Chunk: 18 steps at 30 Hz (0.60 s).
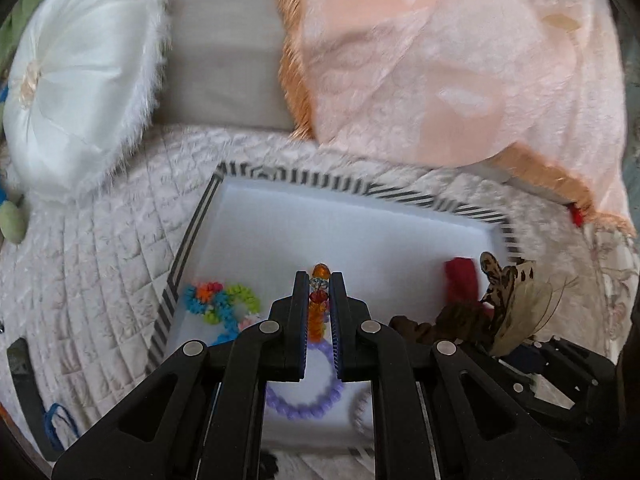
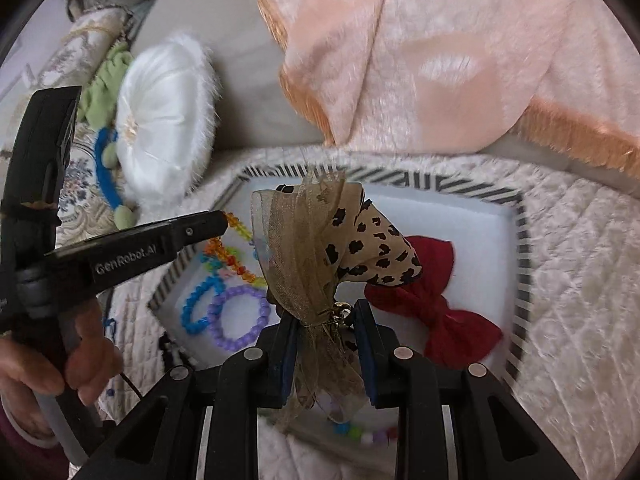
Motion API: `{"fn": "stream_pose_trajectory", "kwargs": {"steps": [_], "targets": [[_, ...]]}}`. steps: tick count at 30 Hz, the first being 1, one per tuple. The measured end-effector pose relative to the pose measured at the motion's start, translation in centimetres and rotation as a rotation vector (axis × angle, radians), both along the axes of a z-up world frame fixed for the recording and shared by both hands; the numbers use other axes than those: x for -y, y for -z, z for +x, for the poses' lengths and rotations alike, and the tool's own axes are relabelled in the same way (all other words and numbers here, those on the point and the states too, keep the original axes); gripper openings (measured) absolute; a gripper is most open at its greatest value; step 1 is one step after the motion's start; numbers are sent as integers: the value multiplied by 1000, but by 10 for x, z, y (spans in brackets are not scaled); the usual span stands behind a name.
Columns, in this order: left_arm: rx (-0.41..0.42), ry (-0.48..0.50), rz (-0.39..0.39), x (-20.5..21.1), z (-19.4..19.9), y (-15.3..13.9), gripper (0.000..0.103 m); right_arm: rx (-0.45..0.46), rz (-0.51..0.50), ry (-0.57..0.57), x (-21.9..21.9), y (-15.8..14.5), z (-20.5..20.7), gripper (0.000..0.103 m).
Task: Organize jewelry
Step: 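Carry the orange bracelet and leopard-print bow into the striped tray and open both tools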
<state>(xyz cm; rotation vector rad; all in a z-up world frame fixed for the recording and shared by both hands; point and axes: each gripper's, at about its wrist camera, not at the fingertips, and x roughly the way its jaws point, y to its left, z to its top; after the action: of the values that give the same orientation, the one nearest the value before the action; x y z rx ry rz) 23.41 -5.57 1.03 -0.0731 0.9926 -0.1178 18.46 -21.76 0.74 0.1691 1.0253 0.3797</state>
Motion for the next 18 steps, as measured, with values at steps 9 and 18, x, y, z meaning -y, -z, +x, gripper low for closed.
{"fn": "stream_pose_trajectory", "kwargs": {"steps": [9, 18], "targets": [[-60, -61, 23, -24, 11, 28, 9, -75, -54, -46, -15, 29, 26, 32], [-71, -60, -13, -29, -10, 22, 44, -13, -27, -29, 3, 5, 2, 43]]}}
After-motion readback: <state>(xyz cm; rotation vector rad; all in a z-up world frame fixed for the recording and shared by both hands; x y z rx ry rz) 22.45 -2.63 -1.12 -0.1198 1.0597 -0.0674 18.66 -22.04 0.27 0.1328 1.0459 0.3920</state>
